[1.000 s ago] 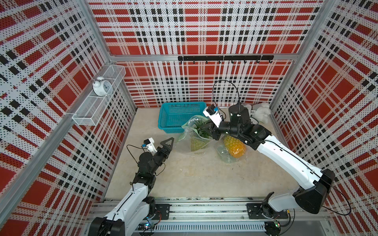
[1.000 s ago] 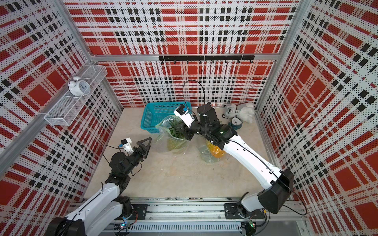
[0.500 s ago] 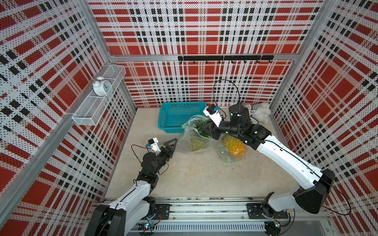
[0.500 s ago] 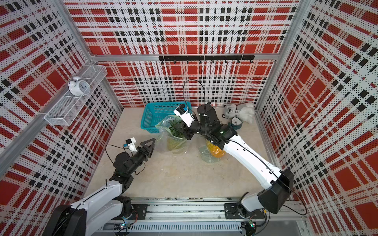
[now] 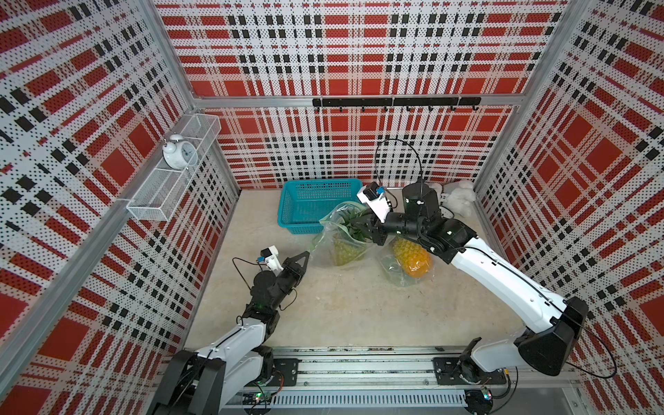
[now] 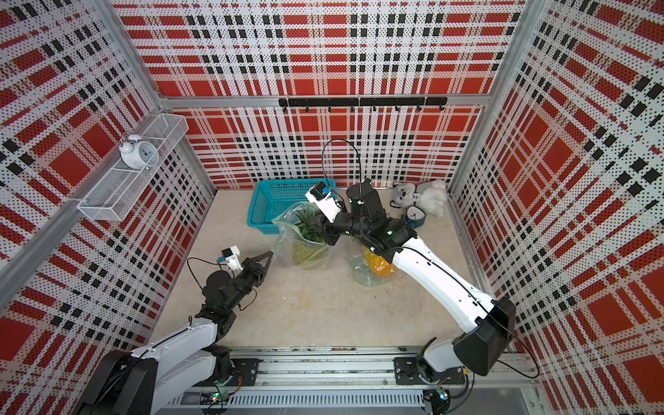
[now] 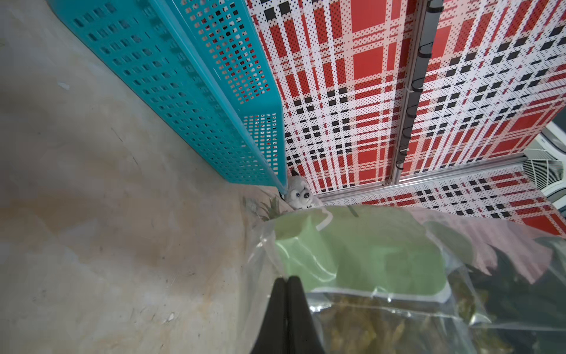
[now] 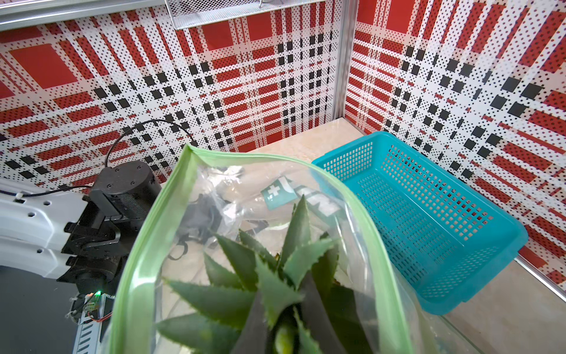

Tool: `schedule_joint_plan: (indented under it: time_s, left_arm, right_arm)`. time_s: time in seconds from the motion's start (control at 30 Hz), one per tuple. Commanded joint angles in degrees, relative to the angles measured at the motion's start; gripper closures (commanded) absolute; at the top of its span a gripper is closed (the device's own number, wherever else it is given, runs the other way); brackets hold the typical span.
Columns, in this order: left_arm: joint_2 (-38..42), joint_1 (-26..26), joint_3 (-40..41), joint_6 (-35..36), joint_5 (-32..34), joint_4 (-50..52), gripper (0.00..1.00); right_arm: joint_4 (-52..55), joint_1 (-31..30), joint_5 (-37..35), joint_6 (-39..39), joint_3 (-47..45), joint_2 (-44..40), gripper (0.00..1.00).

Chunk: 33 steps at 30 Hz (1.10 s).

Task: Open the zip-top bag and take out the pineapple
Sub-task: Pick up the pineapple from the zipper food storage bag.

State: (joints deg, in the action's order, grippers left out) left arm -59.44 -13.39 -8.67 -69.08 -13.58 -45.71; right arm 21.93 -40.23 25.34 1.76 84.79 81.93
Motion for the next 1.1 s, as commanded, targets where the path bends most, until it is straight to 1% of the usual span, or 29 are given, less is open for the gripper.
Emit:
schedule_joint_plan:
  time_s: [0.0,0.07,0.1,0.2,0.43,0.63,0.73,0.83,1.07]
  left_arm:
    - [-1.6,-0.3,0.3,4.9,3.8,1.4,1.00]
    - [-2.8,-0.3,-0.3,6.8,5.5,3.1,1.00]
    - [-3.5,-2.4,-1.1,8.1,6.3,4.4,1.00]
    - [-6.0,-4.4,-3.5,11.6,9.3,7.9,1.00]
    - [-11.1,-6.3,-7.2,15.6,13.8,14.7,1.00]
    - [-13.2,-9.8,-10.4,20.4,18.7,20.0,1.00]
    - [-13.8,-11.1,-11.4,21.4,20.8,22.0,1.00]
    - [-14.0,-11.7,-12.2,22.2,23.2,24.4,1.00]
    - [-14.0,-12.2,-14.4,24.5,28.4,30.3,1.00]
  right_arm:
    - [-8.2,-0.1,2.1,-0.7,2.2,-3.4,1.00]
    - [-8.1,-0.1,2.6,-0.5,2.2,-3.8,1.00]
    - [-8.1,-0.1,2.9,-0.4,2.2,-3.9,1.00]
    - [-8.4,-0.1,3.9,-0.2,2.2,-4.1,1.00]
    - [-10.1,-0.1,6.3,-0.3,1.9,-5.2,1.00]
    - [-11.5,-0.1,4.7,-0.3,2.2,-6.9,1.00]
    - [-11.6,-0.1,3.7,-0.3,2.8,-7.4,1.00]
    - [-11.6,-0.1,3.5,-0.1,3.4,-8.0,1.00]
    - [-9.9,0.0,0.1,1.0,5.5,-9.6,1.00]
